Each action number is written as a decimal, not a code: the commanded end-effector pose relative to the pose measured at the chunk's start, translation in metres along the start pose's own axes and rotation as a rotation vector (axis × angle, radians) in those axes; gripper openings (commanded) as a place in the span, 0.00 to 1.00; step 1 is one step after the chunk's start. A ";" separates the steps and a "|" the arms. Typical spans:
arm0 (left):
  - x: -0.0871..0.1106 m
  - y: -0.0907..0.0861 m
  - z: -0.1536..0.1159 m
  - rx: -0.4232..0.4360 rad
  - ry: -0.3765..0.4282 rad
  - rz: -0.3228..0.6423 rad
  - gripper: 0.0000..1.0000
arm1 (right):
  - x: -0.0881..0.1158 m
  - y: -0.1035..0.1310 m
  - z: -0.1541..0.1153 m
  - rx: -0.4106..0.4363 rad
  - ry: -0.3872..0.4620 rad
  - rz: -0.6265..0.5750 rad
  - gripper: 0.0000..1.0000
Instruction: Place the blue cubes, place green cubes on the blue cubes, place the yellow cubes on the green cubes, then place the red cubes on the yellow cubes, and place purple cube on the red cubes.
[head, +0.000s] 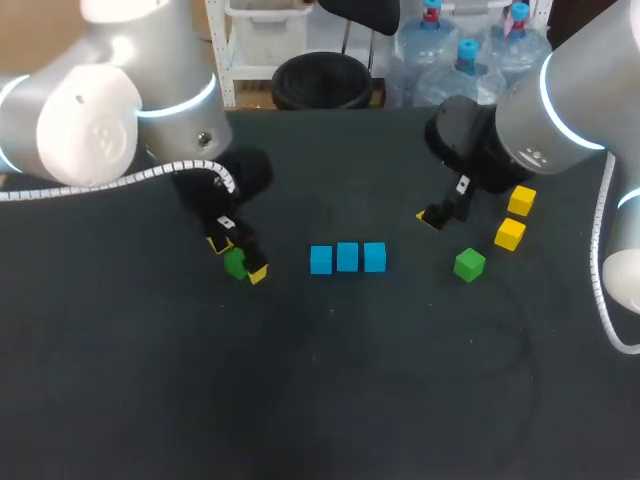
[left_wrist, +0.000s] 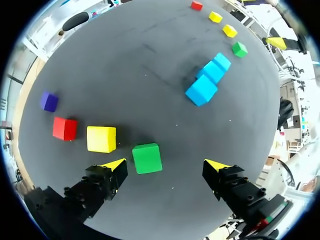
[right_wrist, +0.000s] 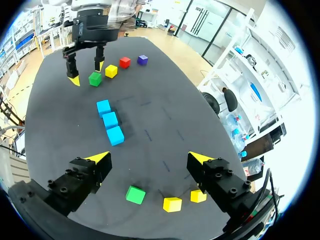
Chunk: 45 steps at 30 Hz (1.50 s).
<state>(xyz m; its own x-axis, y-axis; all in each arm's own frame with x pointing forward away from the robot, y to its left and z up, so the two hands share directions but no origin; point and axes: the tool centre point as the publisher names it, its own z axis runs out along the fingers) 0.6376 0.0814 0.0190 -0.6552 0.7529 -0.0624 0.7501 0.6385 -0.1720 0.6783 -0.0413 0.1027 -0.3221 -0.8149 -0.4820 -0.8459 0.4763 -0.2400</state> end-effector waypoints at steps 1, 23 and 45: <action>-0.001 0.007 -0.002 -0.003 0.006 -0.003 1.00 | 0.001 0.003 -0.001 0.012 -0.002 0.002 1.00; -0.023 0.018 0.004 -0.006 0.065 0.045 1.00 | 0.001 0.003 -0.001 0.012 -0.002 0.002 1.00; -0.011 0.021 0.010 0.010 0.077 -0.026 0.91 | 0.001 0.003 -0.001 0.012 -0.002 0.002 1.00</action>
<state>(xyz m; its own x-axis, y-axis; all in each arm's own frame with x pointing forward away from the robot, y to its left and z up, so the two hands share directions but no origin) 0.6613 0.0846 0.0066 -0.6645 0.7471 0.0185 0.7322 0.6558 -0.1837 0.6783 -0.0413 0.1027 -0.3220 -0.8149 -0.4819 -0.8459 0.4763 -0.2400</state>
